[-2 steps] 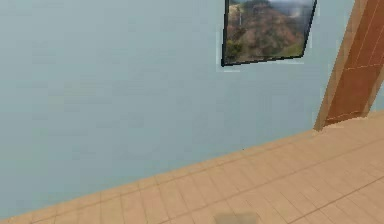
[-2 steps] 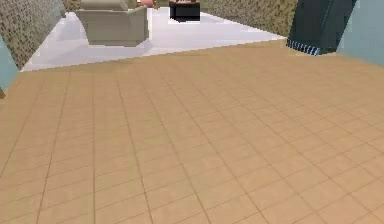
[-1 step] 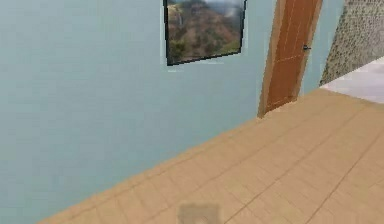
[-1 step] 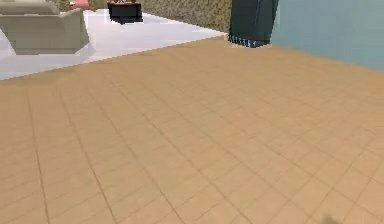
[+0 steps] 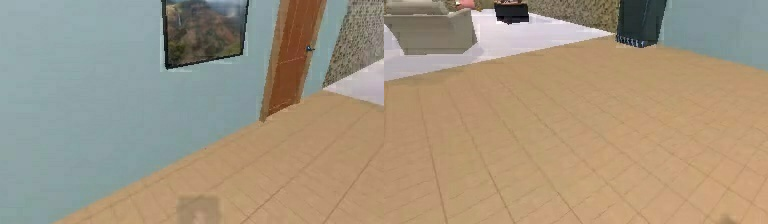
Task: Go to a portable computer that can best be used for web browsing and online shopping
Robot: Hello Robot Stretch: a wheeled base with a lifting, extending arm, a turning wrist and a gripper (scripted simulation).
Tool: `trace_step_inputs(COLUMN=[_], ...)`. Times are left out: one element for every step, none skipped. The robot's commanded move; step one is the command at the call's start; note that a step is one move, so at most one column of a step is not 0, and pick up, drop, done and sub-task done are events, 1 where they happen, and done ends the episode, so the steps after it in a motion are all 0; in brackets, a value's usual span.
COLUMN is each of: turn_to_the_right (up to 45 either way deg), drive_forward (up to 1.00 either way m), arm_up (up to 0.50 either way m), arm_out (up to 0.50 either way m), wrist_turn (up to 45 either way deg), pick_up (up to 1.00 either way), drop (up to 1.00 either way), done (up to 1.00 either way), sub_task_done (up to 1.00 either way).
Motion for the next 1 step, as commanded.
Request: trace_step_inputs(turn_to_the_right=[-45.0], drive_forward=[0.0], arm_up=[0.0], arm_out=[0.0], wrist_turn=[0.0], pick_up=[0.0], drop=[0.0], done=[0.0], sub_task_done=[0.0])
